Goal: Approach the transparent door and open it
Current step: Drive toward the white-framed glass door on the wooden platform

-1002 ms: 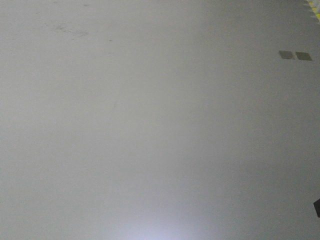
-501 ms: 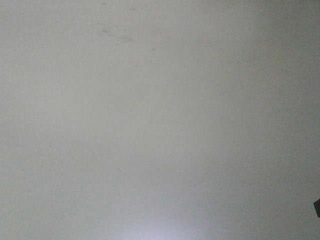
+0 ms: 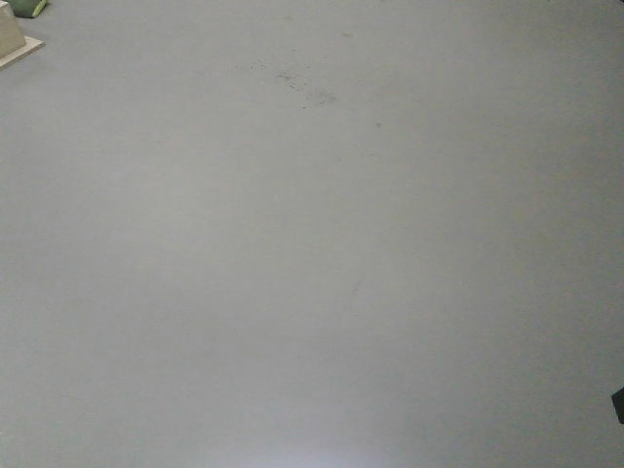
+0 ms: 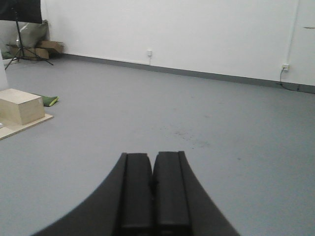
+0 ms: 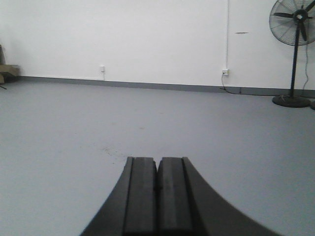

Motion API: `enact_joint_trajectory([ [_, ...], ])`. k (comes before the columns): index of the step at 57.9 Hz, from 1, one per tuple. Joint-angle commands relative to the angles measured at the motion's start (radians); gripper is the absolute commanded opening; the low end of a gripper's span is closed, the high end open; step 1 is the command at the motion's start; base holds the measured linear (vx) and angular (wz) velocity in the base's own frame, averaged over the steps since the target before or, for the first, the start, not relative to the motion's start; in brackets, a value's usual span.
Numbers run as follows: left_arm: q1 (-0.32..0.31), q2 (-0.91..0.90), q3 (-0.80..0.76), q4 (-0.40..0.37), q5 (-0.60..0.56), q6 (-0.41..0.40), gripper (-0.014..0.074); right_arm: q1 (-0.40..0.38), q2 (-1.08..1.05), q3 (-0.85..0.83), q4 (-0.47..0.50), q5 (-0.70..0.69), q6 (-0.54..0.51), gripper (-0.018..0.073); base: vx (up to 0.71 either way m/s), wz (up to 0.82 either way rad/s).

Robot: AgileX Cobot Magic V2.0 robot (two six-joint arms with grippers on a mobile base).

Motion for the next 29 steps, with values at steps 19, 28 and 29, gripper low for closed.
enact_joint_trajectory([
  [19,-0.007,-0.015,0.015,-0.003,-0.083,-0.008,-0.0006,-0.002,-0.017,0.004,-0.008,-0.082,0.002,-0.0009,0.49,0.37],
  [28,-0.007,-0.015,0.015,-0.003,-0.083,-0.008,-0.0006,-0.002,-0.017,0.004,-0.008,-0.082,0.002,-0.0009,0.55,0.5],
  [29,-0.007,-0.015,0.015,-0.003,-0.083,-0.008,-0.0006,-0.002,-0.017,0.004,-0.008,-0.082,0.002,-0.0009,0.58,0.54],
])
